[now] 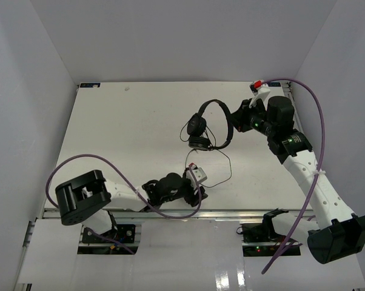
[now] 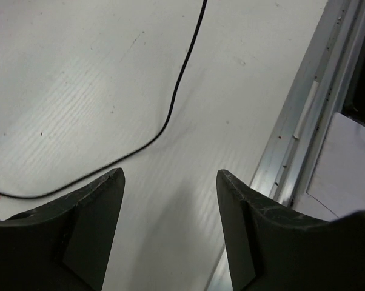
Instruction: Wrap the headphones
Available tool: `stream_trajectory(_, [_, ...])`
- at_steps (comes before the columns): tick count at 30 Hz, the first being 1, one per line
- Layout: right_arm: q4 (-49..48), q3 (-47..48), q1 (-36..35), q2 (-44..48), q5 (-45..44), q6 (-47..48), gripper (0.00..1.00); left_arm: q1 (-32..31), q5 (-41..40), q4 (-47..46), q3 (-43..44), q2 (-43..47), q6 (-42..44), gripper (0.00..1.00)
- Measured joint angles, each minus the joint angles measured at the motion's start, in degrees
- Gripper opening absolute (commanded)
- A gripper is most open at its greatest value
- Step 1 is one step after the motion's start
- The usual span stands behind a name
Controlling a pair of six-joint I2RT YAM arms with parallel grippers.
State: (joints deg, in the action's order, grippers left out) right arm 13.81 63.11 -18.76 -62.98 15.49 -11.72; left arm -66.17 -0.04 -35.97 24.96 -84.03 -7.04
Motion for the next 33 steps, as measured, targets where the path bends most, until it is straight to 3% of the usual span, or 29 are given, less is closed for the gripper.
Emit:
stream_trajectory(14, [0.47,0.00,1.13,1.19,5.84,0.06,0.08,0.00,1.56,-5.21,15.36,-19.69,5.93,0.70])
stream_trajectory(16, [0.63,0.00,1.13,1.48,6.17,-0.07,0.08,0.00,1.59,-5.18,16.22,-20.53,6.00,0.58])
stream_trajectory(20, [1.09,0.00,1.17,1.74,7.01,-0.26,0.08,0.00,1.73,-4.76,18.25,-22.16,6.11,0.14])
stream_trajectory(22, [1.29,0.00,1.26,1.89,7.39,-0.33,0.08,0.00,1.82,-4.41,19.52,-23.30,6.03,0.01])
stream_trajectory(28, [2.16,0.00,1.85,2.97,8.14,-0.16,0.08,0.00,2.21,-3.21,19.71,-23.91,5.77,0.00])
stream_trajectory(33, [3.36,0.00,3.06,3.81,10.38,1.31,0.08,0.02,1.84,-2.66,12.21,-17.95,6.09,0.00])
